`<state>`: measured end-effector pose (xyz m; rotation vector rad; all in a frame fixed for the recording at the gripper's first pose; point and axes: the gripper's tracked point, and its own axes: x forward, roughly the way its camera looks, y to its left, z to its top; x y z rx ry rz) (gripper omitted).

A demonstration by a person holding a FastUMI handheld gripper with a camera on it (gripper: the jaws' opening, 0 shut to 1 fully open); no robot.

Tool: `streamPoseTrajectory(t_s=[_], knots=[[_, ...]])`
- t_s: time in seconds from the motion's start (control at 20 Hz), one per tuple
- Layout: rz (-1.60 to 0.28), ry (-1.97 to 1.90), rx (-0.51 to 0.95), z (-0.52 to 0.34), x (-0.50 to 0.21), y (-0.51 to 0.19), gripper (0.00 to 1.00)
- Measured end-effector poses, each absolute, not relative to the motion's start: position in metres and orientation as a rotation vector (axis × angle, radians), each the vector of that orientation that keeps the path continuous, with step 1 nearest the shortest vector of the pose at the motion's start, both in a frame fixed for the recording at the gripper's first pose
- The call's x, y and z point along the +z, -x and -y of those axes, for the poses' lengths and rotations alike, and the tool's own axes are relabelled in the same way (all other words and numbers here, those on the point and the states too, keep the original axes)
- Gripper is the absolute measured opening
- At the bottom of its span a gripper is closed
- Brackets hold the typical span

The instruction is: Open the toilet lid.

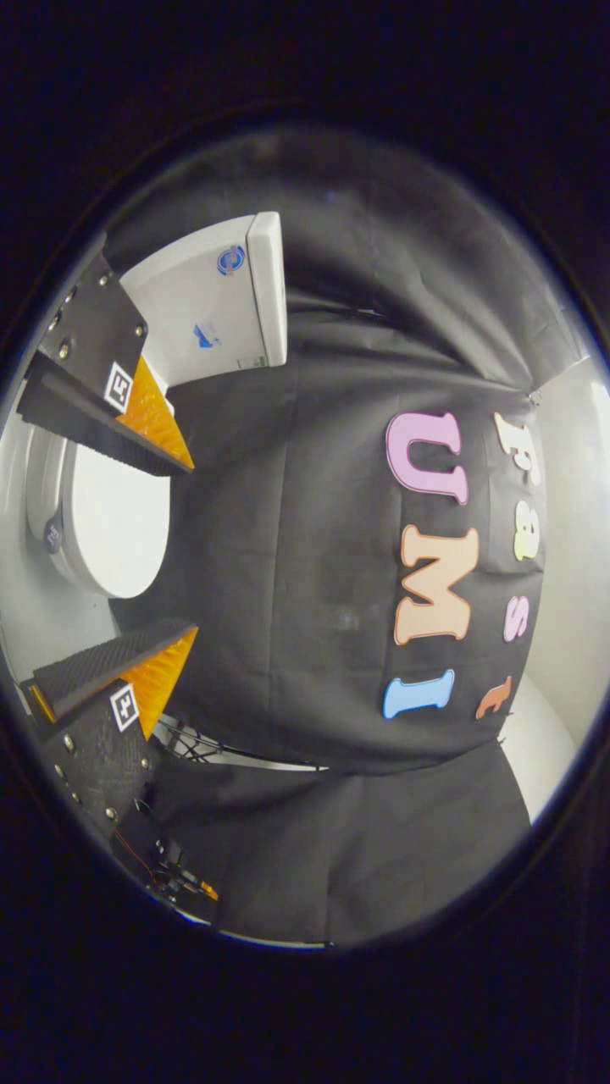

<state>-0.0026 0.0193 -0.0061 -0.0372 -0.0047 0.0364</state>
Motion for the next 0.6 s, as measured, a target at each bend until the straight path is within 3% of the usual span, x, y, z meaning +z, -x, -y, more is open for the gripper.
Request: streamPoseTrajectory(t_s=[0.6], knots=[[-0.108, 0.024, 0.075, 0.000, -0.037, -0.027, 0.99]])
